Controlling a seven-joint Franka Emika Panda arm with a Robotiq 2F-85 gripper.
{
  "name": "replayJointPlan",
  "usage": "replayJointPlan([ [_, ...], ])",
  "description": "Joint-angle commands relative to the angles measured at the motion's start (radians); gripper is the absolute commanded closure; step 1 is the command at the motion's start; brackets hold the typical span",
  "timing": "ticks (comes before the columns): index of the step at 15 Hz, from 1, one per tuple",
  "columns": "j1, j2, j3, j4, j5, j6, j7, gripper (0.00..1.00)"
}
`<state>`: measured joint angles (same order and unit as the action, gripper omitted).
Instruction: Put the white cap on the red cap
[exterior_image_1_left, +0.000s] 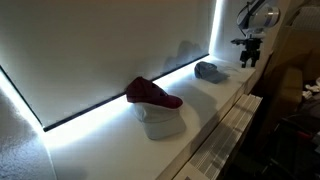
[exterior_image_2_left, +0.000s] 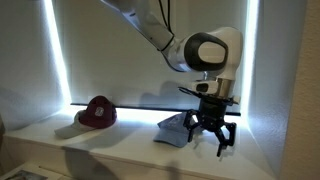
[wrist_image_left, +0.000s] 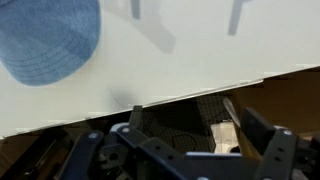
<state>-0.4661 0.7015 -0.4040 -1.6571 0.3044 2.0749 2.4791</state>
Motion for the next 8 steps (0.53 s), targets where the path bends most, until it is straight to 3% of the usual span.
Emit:
replayJointPlan([
  [1, 0.058, -0.129, 0.0, -0.234, -0.025, 0.222, -0.073, 0.0],
  [2, 0.112, -0.152, 0.004, -0.283, -0.038, 0.281, -0.039, 0.0],
  [5, 0.223, -0.122, 0.025, -0.254, -0.064, 0.329, 0.094, 0.0],
  [6, 0.154, -0.096, 0.027, -0.212, -0.048, 0.283, 0.038, 0.0],
  [8, 0.222, -0.097, 0.037, -0.216, -0.065, 0.297, 0.105, 0.0],
])
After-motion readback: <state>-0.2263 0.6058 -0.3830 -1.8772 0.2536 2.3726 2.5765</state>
